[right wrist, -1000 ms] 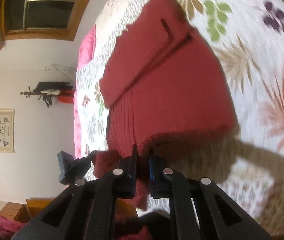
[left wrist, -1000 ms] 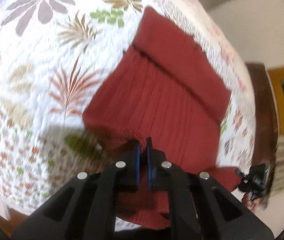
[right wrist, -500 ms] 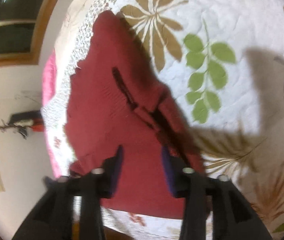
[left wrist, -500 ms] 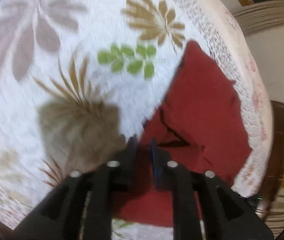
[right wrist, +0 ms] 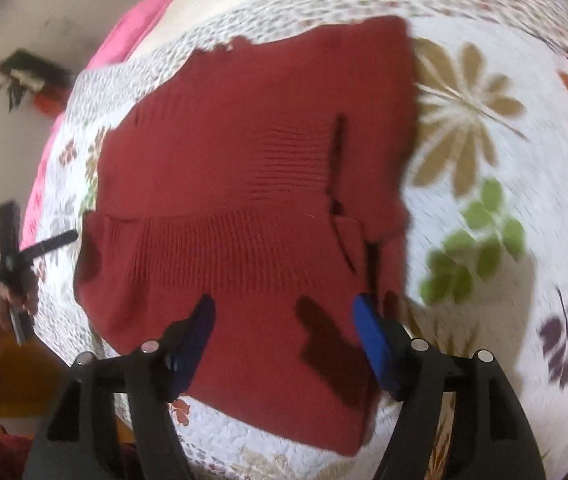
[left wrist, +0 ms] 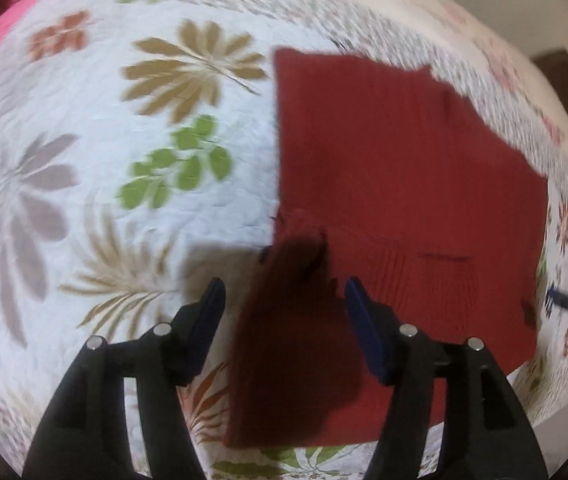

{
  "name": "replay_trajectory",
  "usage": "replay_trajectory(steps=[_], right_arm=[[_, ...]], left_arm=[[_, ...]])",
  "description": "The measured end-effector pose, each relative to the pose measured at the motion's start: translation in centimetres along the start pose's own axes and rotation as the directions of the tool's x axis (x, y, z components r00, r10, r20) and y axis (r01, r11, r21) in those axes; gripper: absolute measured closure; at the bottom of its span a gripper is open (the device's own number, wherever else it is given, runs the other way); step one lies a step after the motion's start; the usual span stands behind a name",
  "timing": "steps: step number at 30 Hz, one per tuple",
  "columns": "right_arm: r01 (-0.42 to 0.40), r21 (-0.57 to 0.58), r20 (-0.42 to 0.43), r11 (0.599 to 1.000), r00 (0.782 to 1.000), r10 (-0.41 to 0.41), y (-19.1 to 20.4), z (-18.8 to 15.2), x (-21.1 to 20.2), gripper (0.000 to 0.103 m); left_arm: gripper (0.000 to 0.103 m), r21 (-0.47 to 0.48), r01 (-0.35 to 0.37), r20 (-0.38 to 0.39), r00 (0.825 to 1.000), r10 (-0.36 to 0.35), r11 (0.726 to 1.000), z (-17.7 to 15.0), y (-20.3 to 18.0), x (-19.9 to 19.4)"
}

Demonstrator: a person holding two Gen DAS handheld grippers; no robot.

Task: Fold small clothes
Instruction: 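Grasp the folded hem edge again with both tools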

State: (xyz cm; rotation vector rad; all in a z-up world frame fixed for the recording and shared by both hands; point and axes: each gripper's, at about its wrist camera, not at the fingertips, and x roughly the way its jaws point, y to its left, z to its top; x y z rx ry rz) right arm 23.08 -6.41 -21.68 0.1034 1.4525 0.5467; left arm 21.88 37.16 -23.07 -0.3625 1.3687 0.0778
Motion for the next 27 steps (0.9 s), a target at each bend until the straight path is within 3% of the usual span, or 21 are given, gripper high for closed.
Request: replay_trajectory(steps=[4,6,11,17,18,19,21,22,24,27], right_arm=[[0.004,-0.024,-0.020,1.000,1.000,-0.005,0.4,1.0,1.4,0.028],[0.011,-0.046,-0.030,0.999,0.999,-0.013,0.4,1.2,1.7,0.027],[0.003,-0.024,-0.021,1.000,1.000,-0.003,-1.0,1.5,1.2,0.025],[0.006,-0.033,-0.058,0.999,0.998,-0.008,-1.6,1.8,2.9,0.026],[-0.005,-0.032,-0.076,0.999,0.997,0.002,-1.7,1.7,3.6,0.029],[-0.018,-0.033,-0.084,0.999,0.996,0.015,-1.7,1.7,3.8,0.039],[-0.024,-0.055,-0.112,0.998,0.994,0.018,-1.4,1.3,4.6,0.068],[-0.011,-0.073,-0.128,0.997,0.992,0.001,-1.2,1.2,4.9,0.091],[0.004,-0.086,-0.114,0.996,0.993,-0.013,-1.1,1.1,4.6,0.094],[-0.031,-0.054,-0.042,0.998,0.999,0.029,-1.4,1.0,2.2,0.096]], left_arm=[[0.040,0.053,-0.006,-0.064,0.998,0.010,0.999,1.0,-1.2,2.7],[0.063,0.083,-0.009,-0.100,0.995,0.017,0.996,1.0,-1.7,3.6],[0.088,0.069,0.005,-0.080,0.997,0.001,0.998,0.5,-1.3,3.3],[0.091,0.070,0.034,0.008,0.999,-0.035,0.997,-0.7,-1.9,0.8],[0.091,0.070,0.038,0.019,0.999,-0.039,0.997,-0.9,-2.0,0.5],[0.091,0.067,0.046,0.031,0.998,-0.048,0.997,-1.1,-2.0,0.1],[0.091,0.064,0.060,0.040,0.997,-0.062,0.996,-1.4,-2.0,-0.5],[0.091,0.060,0.063,0.040,0.997,-0.066,0.996,-1.6,-1.9,-0.6],[0.091,0.047,0.064,0.038,0.997,-0.066,0.997,-1.6,-1.8,-0.7],[0.091,0.028,0.068,0.071,0.995,-0.070,0.997,-1.5,-1.5,-1.9]])
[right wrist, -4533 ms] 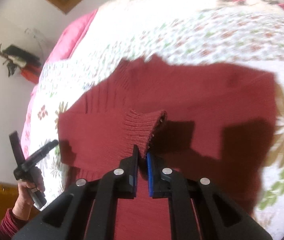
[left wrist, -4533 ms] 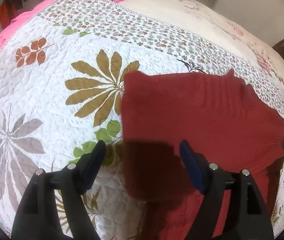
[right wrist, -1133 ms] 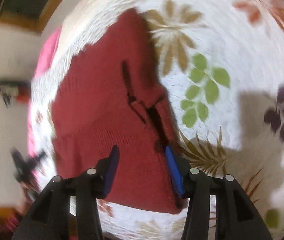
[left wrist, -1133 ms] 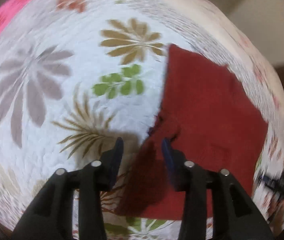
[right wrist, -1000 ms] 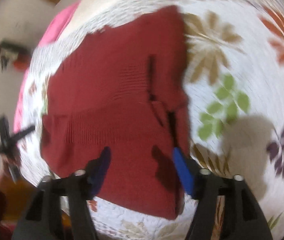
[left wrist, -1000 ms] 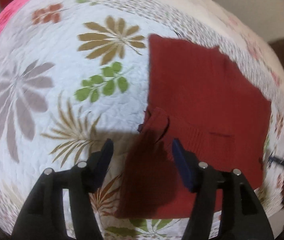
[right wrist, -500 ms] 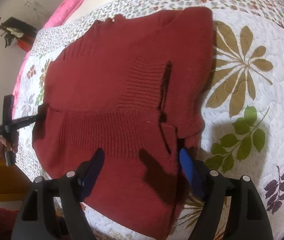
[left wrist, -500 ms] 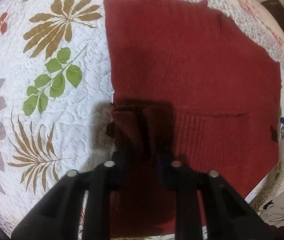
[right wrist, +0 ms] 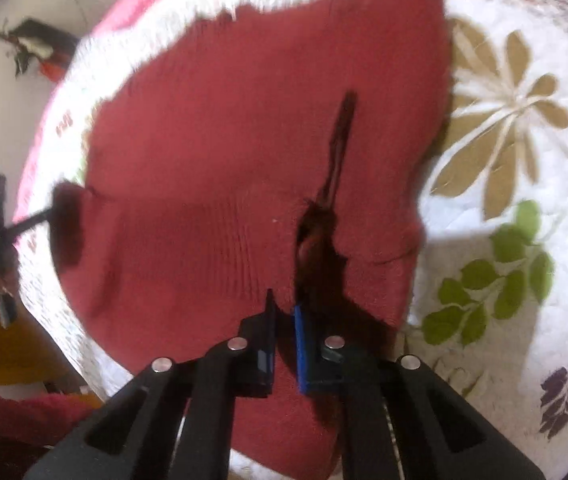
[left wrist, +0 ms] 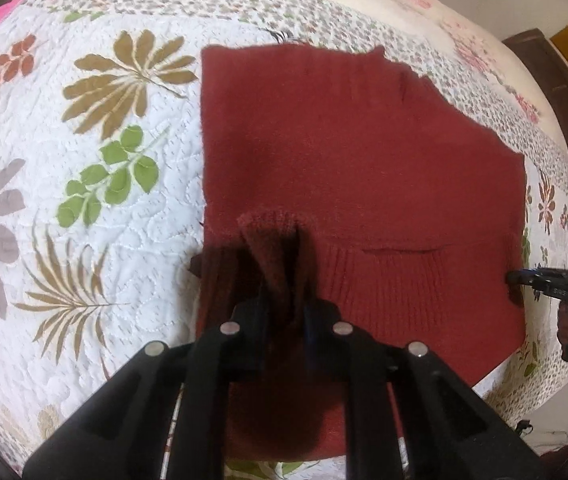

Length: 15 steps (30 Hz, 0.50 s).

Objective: Fold small clothes

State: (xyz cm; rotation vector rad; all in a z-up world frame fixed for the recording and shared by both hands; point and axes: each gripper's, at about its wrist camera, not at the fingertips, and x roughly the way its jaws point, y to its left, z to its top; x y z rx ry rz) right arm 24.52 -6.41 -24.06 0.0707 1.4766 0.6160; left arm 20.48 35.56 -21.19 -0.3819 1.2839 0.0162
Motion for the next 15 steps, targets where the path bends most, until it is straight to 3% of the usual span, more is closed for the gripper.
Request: replay_trajectory(steps=[8,15], right_arm=[[-0.068,0.015,0.140,0.998,0.988,0.065,0.4,-0.4,-6.4,0.096],[-0.053,0.012,0.226,0.999,0.973,0.048,0.6,1.0,-9.1,0.096]], left_arm=[[0.092,0.024,0.054,0.141,0.988,-0.057,0.998,1.9,-1.7,-4.7],[0.092,-0.004,0.091,0.212,0.973,-0.088,0.996,4.1,-2.0,-6.1]])
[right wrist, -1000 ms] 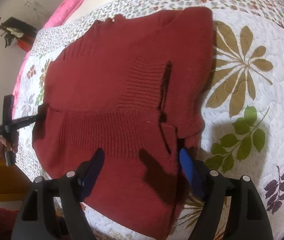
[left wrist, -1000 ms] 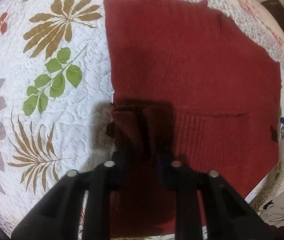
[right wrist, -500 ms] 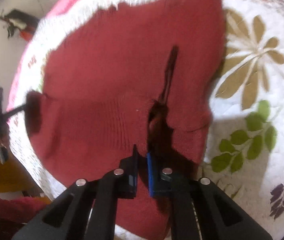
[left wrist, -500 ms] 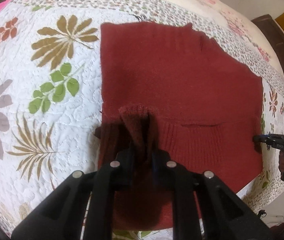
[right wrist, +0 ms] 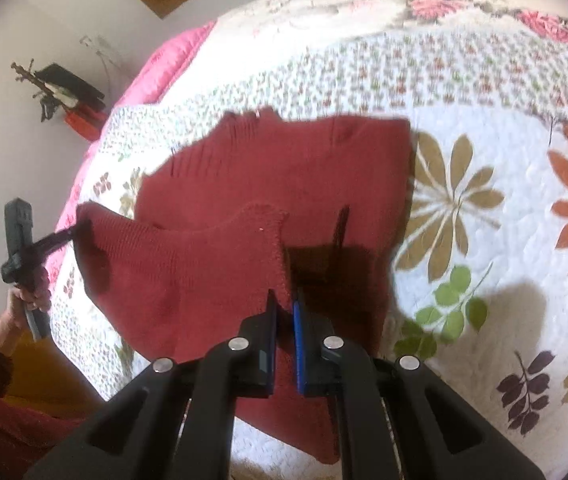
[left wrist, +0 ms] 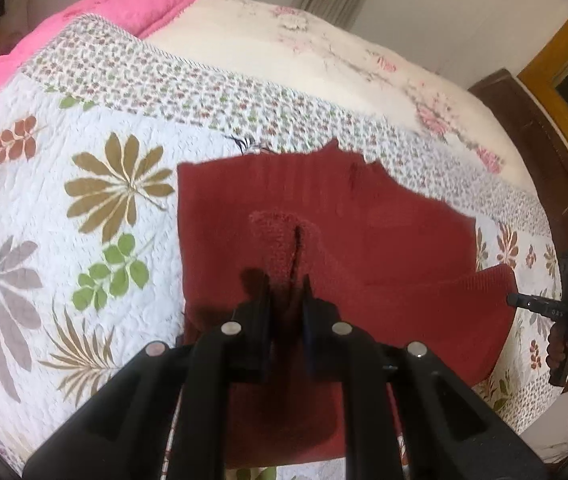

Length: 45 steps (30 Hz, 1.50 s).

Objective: Fold small clothes

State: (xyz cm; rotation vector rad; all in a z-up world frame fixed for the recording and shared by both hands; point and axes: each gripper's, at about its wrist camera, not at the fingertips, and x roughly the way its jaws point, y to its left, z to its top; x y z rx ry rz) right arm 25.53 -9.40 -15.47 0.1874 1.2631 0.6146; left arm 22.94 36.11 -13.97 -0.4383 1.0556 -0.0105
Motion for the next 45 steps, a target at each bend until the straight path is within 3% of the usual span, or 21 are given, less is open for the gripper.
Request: replay_trajectory(steps=[5,10,13,15,17,19,21,23,24,26,30,31,32,33,34,37,41,43,45], right_arm=[[-0.017,0.023,0.089,1.000,0.996,0.015,-0.3,3.2,-0.9,0.096],[0.020,0.030,0.142,0.999,0.990,-0.024,-1.4,8.3,0.1,0.096],[0.058,0.073,0.117,0.996,0.991,-0.066,-3.1,10.4,2.5,0.096],[0.155,0.078,0.049,0.985,0.986,-0.159,-4.0,11.0,5.5,0.096],[0.240,0.090,-0.014,0.966,0.971,-0.240,-4.9,10.9,7.9,0.085],[0.272,0.112,-0.046,0.956,0.962,-0.268,-5.5,10.2,9.0,0.080],[0.254,0.122,-0.034,0.959,0.967,-0.252,-5.3,9.2,8.6,0.072],[0.258,0.101,-0.027,0.961,0.966,-0.257,-4.7,8.1,7.7,0.054],[0.282,0.081,-0.022,0.956,0.960,-0.281,-4.4,7.3,7.0,0.051],[0.293,0.056,-0.020,0.954,0.956,-0.293,-4.2,5.4,6.0,0.046],[0.280,0.078,-0.125,0.957,0.955,-0.269,-4.8,0.4,5.8,0.045],[0.277,0.081,-0.148,0.957,0.953,-0.264,-4.9,-0.7,6.0,0.045],[0.276,0.083,-0.171,0.957,0.950,-0.259,-5.1,-1.7,6.2,0.055],[0.271,0.092,-0.203,0.958,0.947,-0.248,-5.3,-2.7,7.0,0.068],[0.259,0.104,-0.232,0.960,0.945,-0.230,-5.5,-3.4,7.5,0.095],[0.207,0.131,-0.211,0.969,0.961,-0.177,-5.1,-3.9,6.9,0.095],[0.157,0.109,-0.160,0.982,0.977,-0.138,-4.5,-3.6,3.8,0.096],[0.170,0.100,-0.184,0.980,0.971,-0.150,-4.9,-4.1,3.1,0.096],[0.216,0.088,-0.249,0.972,0.950,-0.189,-5.8,-4.9,4.3,0.097]], left_arm=[[0.092,-0.046,0.011,0.074,0.997,-0.008,0.999,2.9,0.6,0.3],[0.092,-0.037,-0.031,0.127,0.991,0.035,0.999,7.1,1.1,2.9],[0.090,-0.030,-0.090,0.064,0.994,0.092,0.996,9.0,1.5,7.1],[0.087,-0.035,-0.156,-0.030,0.987,0.155,0.987,9.1,2.0,10.9],[0.079,-0.037,-0.217,-0.087,0.973,0.214,0.975,8.8,2.4,13.3],[0.070,-0.066,-0.222,-0.098,0.972,0.215,0.973,8.6,2.9,13.8],[0.056,-0.100,-0.195,-0.066,0.980,0.189,0.976,8.6,2.9,12.9],[0.044,-0.103,-0.187,-0.017,0.982,0.186,0.977,8.2,2.8,11.0],[0.040,-0.096,-0.189,0.006,0.982,0.191,0.977,7.8,2.6,10.0],[0.036,-0.074,-0.211,0.024,0.977,0.213,0.975,6.8,2.5,8.4],[0.036,-0.028,-0.199,-0.009,0.980,0.199,0.980,2.8,1.5,6.8],[0.036,-0.008,-0.199,-0.031,0.980,0.199,0.980,1.8,1.2,6.9],[0.036,0.020,-0.205,-0.062,0.977,0.206,0.978,0.4,0.6,7.3],[0.036,0.039,-0.216,-0.086,0.972,0.219,0.976,-0.6,0.3,7.9],[0.036,0.051,-0.232,-0.120,0.964,0.237,0.971,-1.6,0.2,8.6],[0.040,0.019,-0.241,-0.192,0.952,0.240,0.970,-3.5,0.5,9.7],[0.039,0.001,-0.250,-0.176,0.953,0.246,0.968,-3.9,0.7,8.9],[0.039,0.005,-0.270,-0.184,0.946,0.266,0.963,-4.0,1.2,9.1],[0.039,0.013,-0.290,-0.214,0.934,0.286,0.957,-4.5,2.0,9.8]])
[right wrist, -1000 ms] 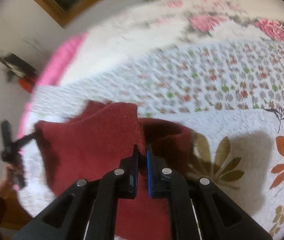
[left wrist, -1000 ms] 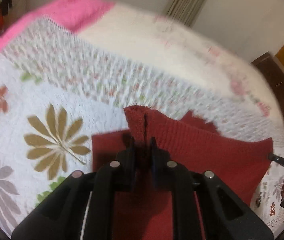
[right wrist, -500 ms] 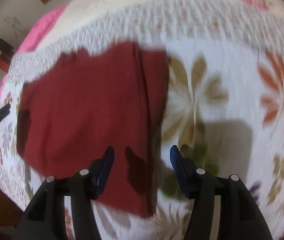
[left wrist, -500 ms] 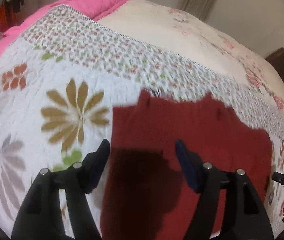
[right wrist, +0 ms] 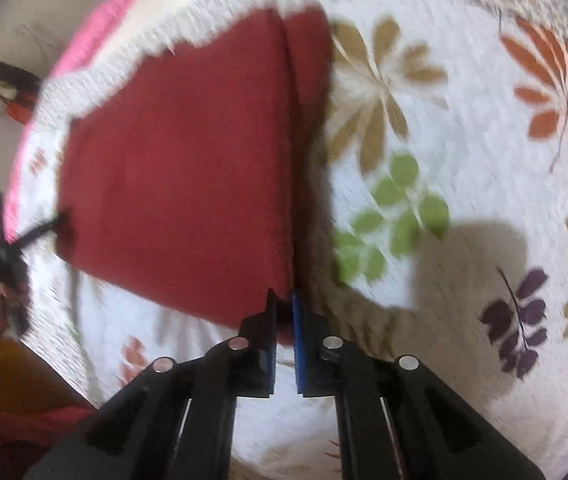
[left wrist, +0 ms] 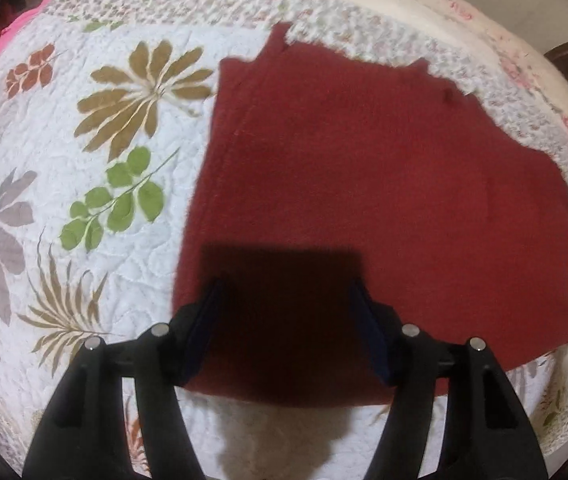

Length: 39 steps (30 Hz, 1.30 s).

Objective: Fold small clothes

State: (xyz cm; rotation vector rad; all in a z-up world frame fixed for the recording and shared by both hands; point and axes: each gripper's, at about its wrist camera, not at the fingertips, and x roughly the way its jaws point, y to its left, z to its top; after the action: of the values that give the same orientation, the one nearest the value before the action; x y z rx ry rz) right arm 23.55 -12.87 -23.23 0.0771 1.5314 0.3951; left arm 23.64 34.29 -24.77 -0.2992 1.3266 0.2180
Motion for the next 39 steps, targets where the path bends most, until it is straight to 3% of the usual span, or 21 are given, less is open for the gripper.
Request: replay_trajectory(steps=[2,4,5,8,12,13,16,19,22,28,30,31,35,39], right_arm=[[0.016,0.015,-0.043,1.000,0.999,-0.015,-0.2,0.1,1.5,0.098],[0.006,0.041,-0.031,0.999,1.000,-0.004,-0.3,0.1,1.7,0.094],[0.002,0.056,-0.024,0.998,1.000,-0.001,-0.4,0.1,1.4,0.080],[-0.011,0.073,0.051,0.997,0.999,0.007,-0.5,1.0,-0.8,0.056],[-0.089,0.112,0.172,0.990,0.983,0.069,-0.4,4.0,-3.3,0.050],[-0.097,0.122,0.188,0.988,0.979,0.073,-0.5,4.7,-3.5,0.044],[-0.071,0.121,0.202,0.990,0.978,0.046,-0.2,7.0,-3.1,0.037],[-0.078,0.150,0.186,0.986,0.981,0.049,-0.5,8.9,-1.6,0.038],[-0.097,0.185,0.176,0.978,0.982,0.064,-1.4,9.7,0.0,0.046],[-0.096,0.238,0.112,0.966,0.991,0.071,-2.6,10.8,2.5,0.048],[-0.108,0.240,0.101,0.965,0.991,0.086,-2.8,10.8,2.8,0.063],[-0.142,0.236,0.097,0.961,0.988,0.122,-2.8,10.8,3.0,0.086],[-0.147,0.197,0.115,0.969,0.985,0.126,-2.0,10.7,2.3,0.088],[-0.141,0.261,0.110,0.955,0.987,0.116,-2.7,10.7,3.8,0.089]], left_arm=[[0.039,0.006,-0.011,-0.018,1.000,0.012,1.000,-0.3,0.2,0.6],[0.039,0.008,-0.012,-0.022,1.000,0.012,1.000,-0.3,0.3,0.5],[0.039,0.004,-0.013,-0.020,1.000,0.013,1.000,-0.1,0.3,0.1],[0.039,-0.011,0.009,0.032,0.999,-0.008,1.000,0.6,0.0,-2.1],[0.033,0.001,0.065,0.107,0.992,-0.065,0.998,2.7,-1.4,-4.2],[0.032,0.001,0.084,0.108,0.991,-0.084,0.996,3.3,-1.9,-4.2],[0.032,-0.006,0.117,0.106,0.988,-0.115,0.993,4.5,-3.0,-3.6],[0.032,0.010,0.124,0.090,0.988,-0.124,0.992,5.7,-4.9,-2.3],[0.032,0.017,0.126,0.064,0.990,-0.127,0.992,6.1,-5.8,-1.1],[0.032,0.022,0.113,0.010,0.994,-0.113,0.993,6.6,-6.6,1.5],[0.032,0.025,0.108,-0.013,0.994,-0.108,0.994,6.5,-6.6,2.3],[0.032,0.029,0.103,-0.020,0.995,-0.102,0.994,6.4,-6.5,2.7],[0.032,0.043,0.107,-0.020,0.994,-0.106,0.993,6.3,-6.6,2.8],[0.032,0.048,0.105,-0.032,0.994,-0.104,0.993,5.7,-6.1,3.6]])
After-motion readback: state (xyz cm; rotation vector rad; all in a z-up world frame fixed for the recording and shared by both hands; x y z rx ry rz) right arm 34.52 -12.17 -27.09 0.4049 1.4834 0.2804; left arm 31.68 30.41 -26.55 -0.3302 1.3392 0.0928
